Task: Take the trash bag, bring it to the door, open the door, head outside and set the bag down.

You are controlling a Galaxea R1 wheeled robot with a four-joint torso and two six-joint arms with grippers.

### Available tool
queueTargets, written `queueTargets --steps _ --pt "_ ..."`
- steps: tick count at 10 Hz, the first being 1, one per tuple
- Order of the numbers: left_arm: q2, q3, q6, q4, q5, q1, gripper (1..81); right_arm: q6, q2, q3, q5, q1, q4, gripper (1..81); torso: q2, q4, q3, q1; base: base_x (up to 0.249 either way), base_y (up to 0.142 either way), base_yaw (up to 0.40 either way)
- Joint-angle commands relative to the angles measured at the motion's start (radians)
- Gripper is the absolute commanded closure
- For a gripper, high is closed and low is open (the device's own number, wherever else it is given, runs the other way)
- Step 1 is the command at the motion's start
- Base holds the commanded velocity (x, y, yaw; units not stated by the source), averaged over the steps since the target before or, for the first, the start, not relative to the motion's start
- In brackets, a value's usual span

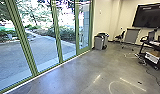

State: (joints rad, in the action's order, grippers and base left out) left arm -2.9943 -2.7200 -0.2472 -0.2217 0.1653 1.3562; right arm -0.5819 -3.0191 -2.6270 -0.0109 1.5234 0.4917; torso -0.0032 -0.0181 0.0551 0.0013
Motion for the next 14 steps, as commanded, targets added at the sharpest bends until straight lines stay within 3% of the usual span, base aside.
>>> queueTargets --steps 1,2,4,5,6,9,14 --pt "0.007 -0.001 0.003 -0.008 0.057 -0.064 81.1 -0.003 -0.002 0.006 -0.072 -0.047 -0.008 1.0 0.0 0.0 0.0 0.0 0.124 0.0 0.0" --pt "0.007 -0.001 0.003 -0.008 0.057 -0.064 81.1 -0.003 -0.002 0.004 -0.072 -0.045 -0.008 1.0 0.0 0.0 0.0 0.0 0.124 0.0 0.0" --pt "0.006 -0.001 0.003 -0.008 0.057 -0.064 81.1 -0.003 -0.002 0.004 -0.072 -0.044 -0.01 1.0 0.0 0.0 -0.094 0.0 0.124 0.0 0.0" --pt "0.006 -0.001 0.003 -0.01 0.057 -0.064 81.1 -0.003 -0.002 0.004 -0.072 -0.042 -0.01 1.0 0.0 0.0 -0.105 0.0 0.124 0.0 0.0" --pt "0.006 -0.001 0.003 -0.01 0.057 -0.064 81.1 -0.003 -0.002 0.004 -0.072 -0.044 -0.01 1.0 0.0 0.0 -0.03 0.0 0.124 0.0 0.0" --pt "0.004 -0.001 0.003 -0.011 0.057 -0.064 81.1 -0.003 -0.003 0.004 -0.072 -0.044 -0.012 1.0 0.0 0.0 -0.08 -0.001 0.124 0.0 0.0" --pt "0.003 -0.001 0.003 -0.013 0.057 -0.064 81.1 -0.003 -0.003 0.004 -0.072 -0.045 -0.012 1.0 0.0 0.0 -0.082 -0.001 0.124 -0.068 0.0"
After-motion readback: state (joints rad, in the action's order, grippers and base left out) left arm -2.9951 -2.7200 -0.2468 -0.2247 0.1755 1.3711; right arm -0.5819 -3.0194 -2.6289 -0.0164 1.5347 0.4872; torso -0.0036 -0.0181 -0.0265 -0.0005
